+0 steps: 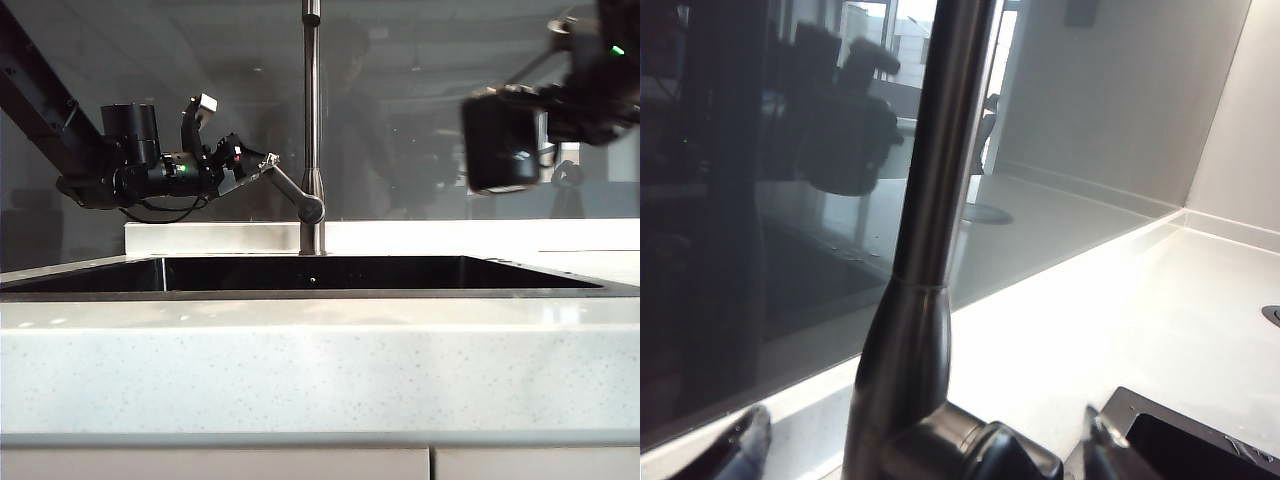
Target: Pick up the mug next to the sink, go to the faucet to get some water, pour the water into the sink, and finally put the mug back to its place.
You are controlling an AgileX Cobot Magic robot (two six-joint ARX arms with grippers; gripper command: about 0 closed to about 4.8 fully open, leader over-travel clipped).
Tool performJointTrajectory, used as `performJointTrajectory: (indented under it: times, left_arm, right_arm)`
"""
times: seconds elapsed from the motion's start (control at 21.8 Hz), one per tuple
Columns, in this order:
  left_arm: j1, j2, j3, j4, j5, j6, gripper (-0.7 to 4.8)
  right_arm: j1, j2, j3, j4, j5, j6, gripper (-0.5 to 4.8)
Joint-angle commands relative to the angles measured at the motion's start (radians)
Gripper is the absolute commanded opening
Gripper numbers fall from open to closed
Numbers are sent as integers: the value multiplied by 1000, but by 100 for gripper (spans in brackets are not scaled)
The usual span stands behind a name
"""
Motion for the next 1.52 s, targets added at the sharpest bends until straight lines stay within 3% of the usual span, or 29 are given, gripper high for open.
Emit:
performJointTrajectory:
  times: [0.05, 0.41, 0.83, 1.52]
  left_arm:
    - [1, -6, 5, 10, 8, -1, 395]
    - [1, -6, 5, 10, 11, -22, 395]
    - [1, -6, 5, 17, 10, -22, 395]
    - [1, -6, 5, 18, 10, -22, 395]
  right_arm:
    - [-55, -23, -137, 227, -4, 30, -6]
    - [-151, 3, -261, 330, -63, 31, -5]
    - [-150, 75, -287, 451, -63, 89, -6]
    - [-148, 111, -288, 451, -112, 90, -5]
